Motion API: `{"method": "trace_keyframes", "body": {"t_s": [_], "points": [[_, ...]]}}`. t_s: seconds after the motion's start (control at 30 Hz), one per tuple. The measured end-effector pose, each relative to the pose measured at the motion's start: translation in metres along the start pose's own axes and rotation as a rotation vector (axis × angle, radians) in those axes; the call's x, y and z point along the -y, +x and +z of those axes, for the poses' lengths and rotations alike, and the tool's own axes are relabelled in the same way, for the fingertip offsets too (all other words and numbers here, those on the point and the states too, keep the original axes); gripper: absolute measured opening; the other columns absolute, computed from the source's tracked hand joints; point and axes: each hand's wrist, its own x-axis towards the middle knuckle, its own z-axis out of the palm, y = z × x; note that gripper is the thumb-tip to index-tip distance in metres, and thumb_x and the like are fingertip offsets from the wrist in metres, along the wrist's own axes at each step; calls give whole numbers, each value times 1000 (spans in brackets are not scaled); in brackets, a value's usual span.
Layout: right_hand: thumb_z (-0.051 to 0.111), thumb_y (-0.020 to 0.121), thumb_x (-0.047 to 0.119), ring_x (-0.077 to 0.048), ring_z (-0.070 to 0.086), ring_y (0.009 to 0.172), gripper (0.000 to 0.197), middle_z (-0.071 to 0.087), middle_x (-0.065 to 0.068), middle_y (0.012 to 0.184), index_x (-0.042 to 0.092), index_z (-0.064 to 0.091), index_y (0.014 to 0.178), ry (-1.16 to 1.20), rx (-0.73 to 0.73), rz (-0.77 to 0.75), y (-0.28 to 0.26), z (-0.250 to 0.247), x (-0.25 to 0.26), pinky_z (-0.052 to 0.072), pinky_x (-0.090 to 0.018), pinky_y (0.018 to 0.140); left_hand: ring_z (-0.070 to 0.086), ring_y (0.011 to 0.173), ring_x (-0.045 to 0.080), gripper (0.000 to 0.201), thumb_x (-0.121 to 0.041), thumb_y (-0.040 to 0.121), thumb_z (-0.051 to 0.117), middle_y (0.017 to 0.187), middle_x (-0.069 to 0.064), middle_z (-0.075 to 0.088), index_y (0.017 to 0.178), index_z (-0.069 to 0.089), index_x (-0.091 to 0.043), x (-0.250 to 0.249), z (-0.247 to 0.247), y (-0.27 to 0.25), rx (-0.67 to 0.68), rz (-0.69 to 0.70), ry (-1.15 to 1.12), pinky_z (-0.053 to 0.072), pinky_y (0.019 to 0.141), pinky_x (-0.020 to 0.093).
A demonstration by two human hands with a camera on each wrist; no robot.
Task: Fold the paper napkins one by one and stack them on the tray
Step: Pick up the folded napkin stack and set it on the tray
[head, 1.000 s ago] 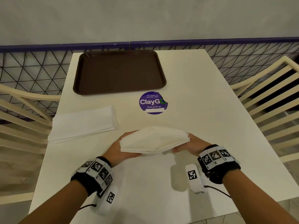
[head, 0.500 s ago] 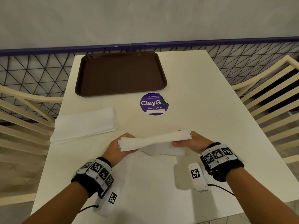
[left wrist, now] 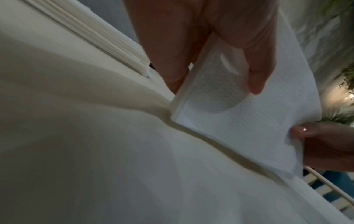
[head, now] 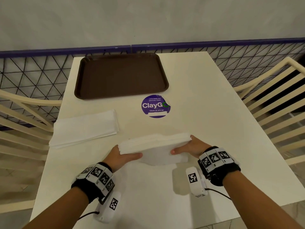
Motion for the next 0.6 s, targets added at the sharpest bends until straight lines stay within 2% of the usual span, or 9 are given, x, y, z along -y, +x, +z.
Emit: {"method": "trace_keyframes", "body": {"t_s": [0.07, 0.13, 0.17, 0.23, 0.27, 0.3, 0.4, 0.5, 0.6], "points": [[69, 70, -16, -17, 58, 102, 51, 66, 2, 100, 16, 62, 108, 21, 7, -25, -3, -2, -1, 47, -27, 92, 62, 75, -9, 37, 1, 71, 76, 80, -22, 69, 95, 63, -24, 3, -6, -3, -1, 46, 63, 46, 67, 5], [71, 67, -15, -11, 58, 96, 57, 65, 2, 102, 18, 62, 111, -1, 47, -36, -7, 0, -1, 48, -16, 83, 61, 80, -12, 41, 3, 72, 75, 86, -22, 69, 98, 62, -26, 6, -7, -5, 31, 96, 150, 44, 70, 2], [72, 66, -15, -10, 59, 94, 54, 65, 0, 104, 20, 65, 107, -27, 67, -42, -9, 2, 0, 48, -15, 82, 61, 84, -10, 42, 6, 74, 73, 90, -18, 69, 102, 61, -22, 7, -6, -7, 57, 115, 196, 43, 73, 2], [67, 69, -20, -12, 60, 95, 49, 64, -4, 109, 25, 73, 87, -23, 76, -85, -11, 4, 3, 49, -19, 86, 62, 88, 0, 40, 11, 78, 65, 99, -5, 65, 112, 60, -7, 6, -5, -8, 75, 130, 227, 43, 77, 2], [62, 71, -24, -11, 63, 93, 53, 64, -4, 109, 27, 76, 79, 16, 69, -111, -12, 5, 6, 51, -20, 84, 62, 90, 2, 39, 14, 77, 64, 99, -4, 66, 112, 61, -4, 4, -5, -8, 67, 157, 205, 44, 78, 3], [58, 73, -26, -9, 65, 89, 54, 64, -3, 108, 25, 77, 77, 72, 58, -128, -12, 4, 9, 55, -18, 80, 63, 90, 0, 38, 15, 75, 65, 97, -9, 68, 107, 63, -7, 1, -6, -7, 52, 194, 182, 45, 78, 4], [59, 73, -24, -12, 63, 91, 53, 65, -3, 103, 13, 65, 110, 92, 25, -150, -11, 1, 16, 55, -15, 77, 62, 85, -11, 42, 12, 71, 71, 91, -28, 68, 95, 64, -22, -7, -6, -6, 1, 241, 173, 44, 75, 3], [64, 72, -20, -3, 57, 92, 57, 62, 6, 102, 16, 58, 115, 18, 0, -102, -8, -3, 11, 53, -10, 74, 61, 80, -13, 43, 6, 71, 75, 87, -31, 67, 94, 62, -28, -2, -7, -6, -12, 202, 155, 44, 70, 2], [64, 72, -22, 1, 56, 92, 63, 60, 11, 102, 15, 54, 122, 27, 1, -53, -6, -4, 1, 53, -10, 73, 61, 81, -12, 45, 3, 69, 77, 86, -32, 67, 95, 61, -30, 4, -7, -7, 7, 130, 160, 44, 72, 1]]}}
